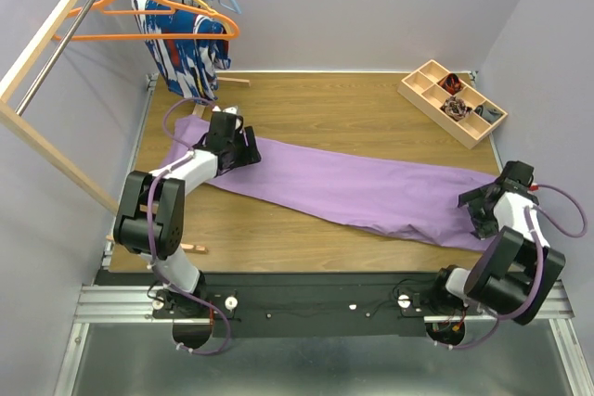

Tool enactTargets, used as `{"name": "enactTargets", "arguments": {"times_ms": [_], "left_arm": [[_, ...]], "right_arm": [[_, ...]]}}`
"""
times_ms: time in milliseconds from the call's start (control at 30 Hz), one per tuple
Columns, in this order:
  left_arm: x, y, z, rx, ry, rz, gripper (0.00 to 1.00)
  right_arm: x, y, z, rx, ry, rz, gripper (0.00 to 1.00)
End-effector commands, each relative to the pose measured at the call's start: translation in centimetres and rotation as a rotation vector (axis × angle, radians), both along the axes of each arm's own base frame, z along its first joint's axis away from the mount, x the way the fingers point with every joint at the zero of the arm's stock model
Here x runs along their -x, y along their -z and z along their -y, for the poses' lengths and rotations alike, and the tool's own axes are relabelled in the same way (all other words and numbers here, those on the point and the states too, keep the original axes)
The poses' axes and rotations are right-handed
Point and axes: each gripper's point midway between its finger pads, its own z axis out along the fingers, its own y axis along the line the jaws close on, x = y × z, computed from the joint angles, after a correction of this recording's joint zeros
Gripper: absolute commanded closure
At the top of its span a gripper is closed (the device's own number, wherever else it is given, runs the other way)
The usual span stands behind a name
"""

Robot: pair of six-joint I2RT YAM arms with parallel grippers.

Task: Place the trousers on the hanger
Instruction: Fold the trousers

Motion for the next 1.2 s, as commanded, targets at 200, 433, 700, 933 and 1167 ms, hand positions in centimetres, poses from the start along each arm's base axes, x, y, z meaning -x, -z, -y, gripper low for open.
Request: {"name": "enactTargets", "arguments": {"times_ms": [200, 433, 700, 933, 1167], "left_arm": [[-1.0, 3.5, -2.6, 0.015, -0.107, -0.083, 0.24], [-1.8, 1.9, -6.0, -0.023, -0.204, -0.04, 0.23], [-3.7, -1.8, -7.5, -0.097, -0.252, 0.054, 0.23], [-4.0, -2.6, -2.6, -0.046, -0.139, 0.061, 0.23], [-0.7, 2.8, 1.0, 0.079, -0.061, -0.074, 0.23]], "right_arm": [[-1.5, 5.0, -3.3, -0.054, -0.09, -0.109, 0.16], [-2.3, 6.5, -6.4, -0.081, -0.164, -0.164, 0.14], [-3.4, 7.7, -10.2, -0.096, -0.288, -0.202, 0.13], [-4.7, 8.0, -12.4, -0.108, -0.378, -0.212, 0.13], [-6.9, 6.2, -12.7, -0.088, -0.436, -0.174, 0.09]]}}
